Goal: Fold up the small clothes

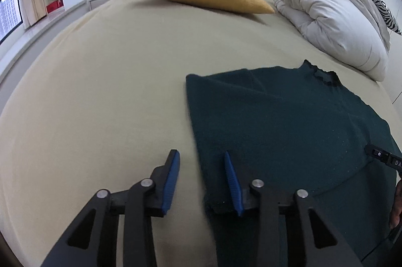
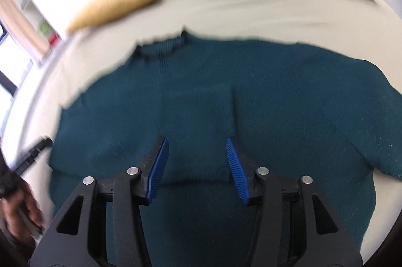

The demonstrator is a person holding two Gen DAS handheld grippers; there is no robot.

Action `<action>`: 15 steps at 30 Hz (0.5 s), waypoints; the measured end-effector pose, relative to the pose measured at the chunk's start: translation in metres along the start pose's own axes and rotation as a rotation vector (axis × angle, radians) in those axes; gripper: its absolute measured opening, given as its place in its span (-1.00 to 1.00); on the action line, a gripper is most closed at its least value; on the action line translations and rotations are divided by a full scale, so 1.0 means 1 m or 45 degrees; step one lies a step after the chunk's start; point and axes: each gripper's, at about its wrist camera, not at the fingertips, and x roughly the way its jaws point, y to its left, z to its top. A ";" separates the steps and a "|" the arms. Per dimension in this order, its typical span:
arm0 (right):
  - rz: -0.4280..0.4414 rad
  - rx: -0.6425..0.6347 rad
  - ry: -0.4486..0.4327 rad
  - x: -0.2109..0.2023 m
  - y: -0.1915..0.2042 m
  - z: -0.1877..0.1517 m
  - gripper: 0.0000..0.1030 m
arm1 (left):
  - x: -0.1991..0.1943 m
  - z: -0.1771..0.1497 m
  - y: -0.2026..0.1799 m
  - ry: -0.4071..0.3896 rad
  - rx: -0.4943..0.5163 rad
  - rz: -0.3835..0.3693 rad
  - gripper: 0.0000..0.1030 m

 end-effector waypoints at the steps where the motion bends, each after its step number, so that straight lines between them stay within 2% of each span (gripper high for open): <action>1: -0.028 -0.009 -0.011 0.001 0.000 -0.002 -0.47 | 0.002 -0.001 0.001 -0.009 0.008 0.006 -0.29; 2: -0.037 -0.007 -0.019 0.000 0.000 -0.002 -0.57 | 0.003 -0.002 -0.001 -0.014 0.025 0.018 -0.32; 3: -0.046 0.011 -0.016 -0.002 -0.002 -0.001 -0.87 | 0.003 -0.002 -0.003 -0.017 0.050 0.032 -0.41; 5: -0.034 0.043 -0.021 -0.007 -0.006 0.002 -0.93 | 0.002 -0.002 -0.005 -0.013 0.063 0.022 -0.57; 6: -0.041 0.051 -0.028 -0.009 -0.007 0.002 -0.98 | 0.002 -0.002 -0.005 -0.013 0.064 0.018 -0.58; 9: -0.062 0.084 -0.073 -0.018 -0.013 0.004 -0.99 | 0.004 -0.005 -0.008 -0.025 0.093 0.042 -0.58; 12: -0.063 0.080 -0.013 0.000 -0.020 0.002 -0.99 | 0.006 -0.009 -0.012 -0.040 0.125 0.069 -0.57; 13: -0.061 0.073 -0.026 0.003 -0.023 0.000 -1.00 | 0.006 -0.008 -0.012 -0.040 0.129 0.072 -0.57; 15: -0.008 0.138 -0.037 -0.003 -0.032 0.002 -1.00 | 0.004 -0.007 -0.010 -0.036 0.118 0.066 -0.55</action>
